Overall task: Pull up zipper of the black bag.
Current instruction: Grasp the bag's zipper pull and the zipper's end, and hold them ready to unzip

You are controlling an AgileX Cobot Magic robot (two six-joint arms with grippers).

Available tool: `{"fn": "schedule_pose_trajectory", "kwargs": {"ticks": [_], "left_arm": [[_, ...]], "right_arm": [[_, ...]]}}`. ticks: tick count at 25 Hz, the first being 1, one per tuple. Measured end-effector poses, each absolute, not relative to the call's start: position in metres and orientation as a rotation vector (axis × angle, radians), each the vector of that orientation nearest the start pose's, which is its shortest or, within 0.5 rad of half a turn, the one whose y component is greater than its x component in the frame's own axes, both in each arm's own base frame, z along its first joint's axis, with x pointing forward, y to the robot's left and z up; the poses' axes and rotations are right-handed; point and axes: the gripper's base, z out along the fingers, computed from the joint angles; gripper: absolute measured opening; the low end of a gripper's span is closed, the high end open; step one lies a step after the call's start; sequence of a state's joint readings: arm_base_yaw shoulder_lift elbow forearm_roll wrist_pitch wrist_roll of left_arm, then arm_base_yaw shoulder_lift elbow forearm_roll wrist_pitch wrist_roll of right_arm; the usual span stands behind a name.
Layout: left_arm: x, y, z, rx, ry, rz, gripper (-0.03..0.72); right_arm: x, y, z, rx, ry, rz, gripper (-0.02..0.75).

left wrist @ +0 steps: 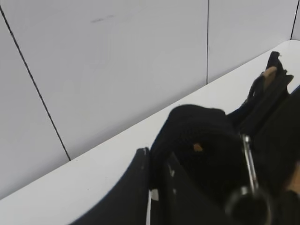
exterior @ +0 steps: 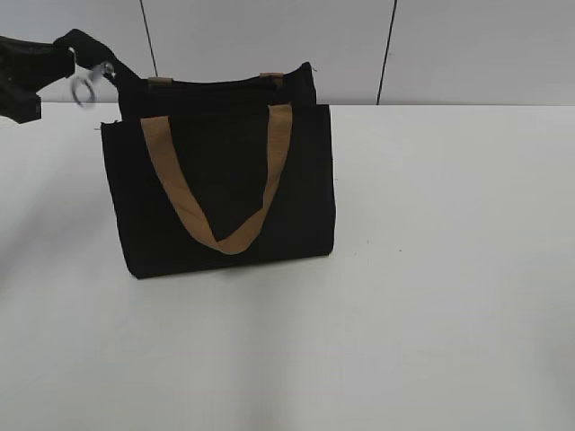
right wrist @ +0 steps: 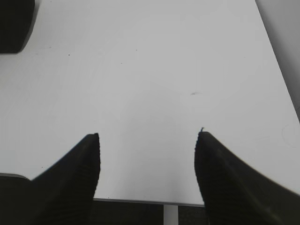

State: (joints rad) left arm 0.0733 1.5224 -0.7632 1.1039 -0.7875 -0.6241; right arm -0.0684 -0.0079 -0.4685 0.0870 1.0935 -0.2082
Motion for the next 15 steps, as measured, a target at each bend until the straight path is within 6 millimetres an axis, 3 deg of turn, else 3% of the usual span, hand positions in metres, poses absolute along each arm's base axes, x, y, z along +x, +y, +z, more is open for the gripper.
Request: {"fn": "schedule_pose_trajectory", "kwargs": {"ticks": [5,15], "left_arm": [[0.299,-0.044,0.264,0.711,1.601,-0.322,0.016],[0.299,-0.046,0.264,0.717,1.601,-0.325,0.016]], "right_arm": [[-0.004,0.007,0.266,-0.151,2.093,-0.062,0.484],[-0.004,0.007,0.266,-0.151,2.093,-0.062,0.484]]}}
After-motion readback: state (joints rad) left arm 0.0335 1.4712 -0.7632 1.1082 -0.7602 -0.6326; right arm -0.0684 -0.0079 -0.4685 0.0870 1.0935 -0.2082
